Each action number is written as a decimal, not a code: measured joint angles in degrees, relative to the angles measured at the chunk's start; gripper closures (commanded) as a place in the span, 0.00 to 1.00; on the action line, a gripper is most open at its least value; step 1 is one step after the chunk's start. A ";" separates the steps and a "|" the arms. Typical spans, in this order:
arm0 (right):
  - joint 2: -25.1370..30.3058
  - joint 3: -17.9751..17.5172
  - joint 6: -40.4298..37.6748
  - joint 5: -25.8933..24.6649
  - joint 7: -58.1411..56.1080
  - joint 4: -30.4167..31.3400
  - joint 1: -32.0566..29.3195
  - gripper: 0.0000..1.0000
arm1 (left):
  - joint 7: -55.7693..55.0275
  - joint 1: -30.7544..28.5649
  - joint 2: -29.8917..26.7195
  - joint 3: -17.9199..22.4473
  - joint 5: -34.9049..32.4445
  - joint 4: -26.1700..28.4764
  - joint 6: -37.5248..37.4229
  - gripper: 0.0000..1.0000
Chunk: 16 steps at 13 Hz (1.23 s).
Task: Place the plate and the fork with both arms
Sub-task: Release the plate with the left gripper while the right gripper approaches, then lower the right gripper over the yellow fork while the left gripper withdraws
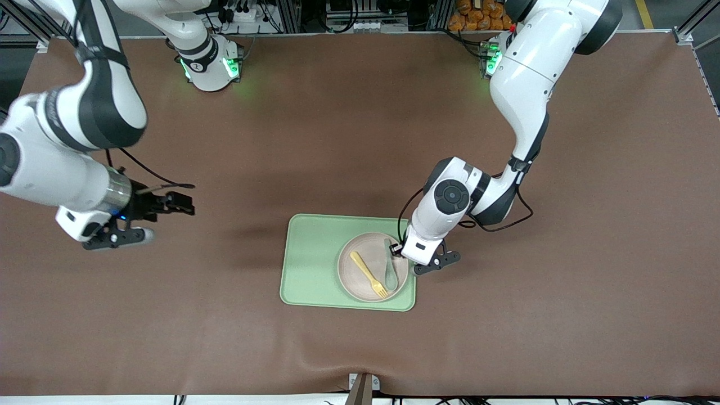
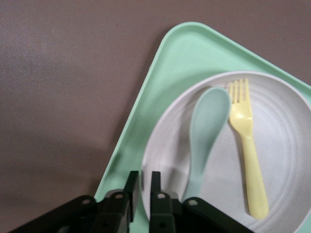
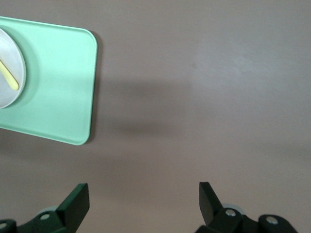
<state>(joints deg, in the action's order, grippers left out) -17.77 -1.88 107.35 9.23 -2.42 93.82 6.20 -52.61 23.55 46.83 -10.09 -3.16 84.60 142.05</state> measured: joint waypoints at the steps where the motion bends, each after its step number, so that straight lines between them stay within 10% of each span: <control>1: -1.56 -0.03 2.16 0.22 0.00 0.00 1.44 0.00 | 0.00 -0.12 -0.09 0.00 -0.06 -0.26 0.10 0.00; 9: -10.72 -0.34 20.00 0.52 0.18 -1.14 15.07 0.00 | 1.30 -2.46 -19.06 0.07 -7.21 -4.13 -26.57 0.00; 16: -23.47 -0.29 34.61 0.20 0.04 -10.83 26.18 0.00 | 24.18 -9.43 -38.71 0.08 -7.26 -3.25 -49.81 0.00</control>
<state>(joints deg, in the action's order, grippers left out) -41.25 -2.17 141.96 9.43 -2.39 82.99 32.38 -28.43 14.12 8.13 -10.01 -10.43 81.34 92.24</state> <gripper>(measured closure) 0.000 0.000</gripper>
